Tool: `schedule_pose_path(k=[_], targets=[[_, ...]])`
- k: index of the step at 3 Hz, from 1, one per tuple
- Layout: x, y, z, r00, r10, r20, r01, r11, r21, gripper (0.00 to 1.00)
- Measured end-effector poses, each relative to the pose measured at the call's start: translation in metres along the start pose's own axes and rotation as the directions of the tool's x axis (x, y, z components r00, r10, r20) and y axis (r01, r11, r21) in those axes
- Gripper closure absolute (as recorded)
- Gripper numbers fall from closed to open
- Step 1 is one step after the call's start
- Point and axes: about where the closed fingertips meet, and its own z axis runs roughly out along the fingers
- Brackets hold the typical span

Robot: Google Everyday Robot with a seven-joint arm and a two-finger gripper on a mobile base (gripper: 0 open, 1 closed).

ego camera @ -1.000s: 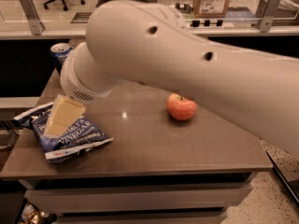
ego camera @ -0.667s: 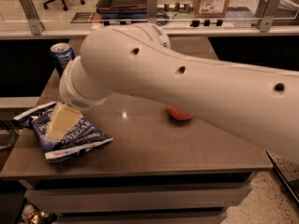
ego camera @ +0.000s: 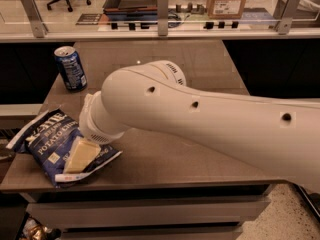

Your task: Pick blue chip bag

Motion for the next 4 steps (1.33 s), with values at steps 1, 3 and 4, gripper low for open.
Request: schedule_pose_path(k=[1,3,4], targets=[[0.006,0.025,-0.011,1.0,-0.012,-0.01,0.011,0.9992,-0.039,0.17],[-0.009,0.049,-0.027,0.999,-0.017,0.029,0.018,0.9988,-0.046,0.64],[-0.011,0.049,-0.028,0.999,-0.021,0.029,0.022,0.9987,-0.045,0.88]])
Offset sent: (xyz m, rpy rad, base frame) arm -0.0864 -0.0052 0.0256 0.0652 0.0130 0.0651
